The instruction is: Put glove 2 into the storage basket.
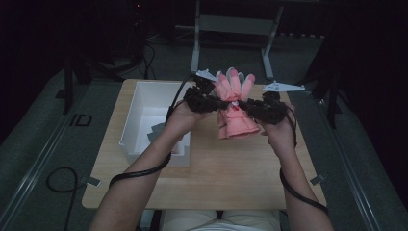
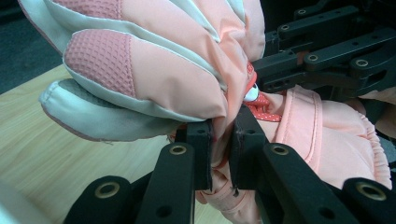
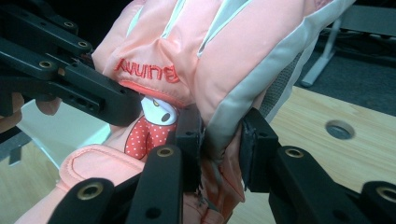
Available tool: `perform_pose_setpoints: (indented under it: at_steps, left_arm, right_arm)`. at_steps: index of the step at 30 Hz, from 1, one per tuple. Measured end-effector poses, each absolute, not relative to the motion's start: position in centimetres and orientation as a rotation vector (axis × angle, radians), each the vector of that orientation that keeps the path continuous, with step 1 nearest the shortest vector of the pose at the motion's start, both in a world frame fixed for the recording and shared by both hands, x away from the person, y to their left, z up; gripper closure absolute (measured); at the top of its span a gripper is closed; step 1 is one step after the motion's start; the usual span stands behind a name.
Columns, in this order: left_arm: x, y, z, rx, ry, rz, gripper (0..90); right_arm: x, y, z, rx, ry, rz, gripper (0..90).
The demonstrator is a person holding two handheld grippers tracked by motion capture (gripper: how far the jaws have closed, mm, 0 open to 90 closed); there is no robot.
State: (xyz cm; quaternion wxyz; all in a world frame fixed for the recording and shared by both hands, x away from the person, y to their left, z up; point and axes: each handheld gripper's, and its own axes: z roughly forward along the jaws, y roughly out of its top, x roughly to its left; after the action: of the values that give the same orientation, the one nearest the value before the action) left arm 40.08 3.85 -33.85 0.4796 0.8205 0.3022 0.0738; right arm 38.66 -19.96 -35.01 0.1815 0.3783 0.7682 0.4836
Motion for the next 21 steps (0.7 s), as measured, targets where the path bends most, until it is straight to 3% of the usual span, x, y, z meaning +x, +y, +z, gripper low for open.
perform_pose_setpoints:
  at_steps: [21]
  left_arm:
    - [38.9,13.8,-33.4,1.978,0.87,0.217,80.3]
  right_arm:
    - [40.0,-10.0,-34.4,0.962,2.271,1.393,72.3]
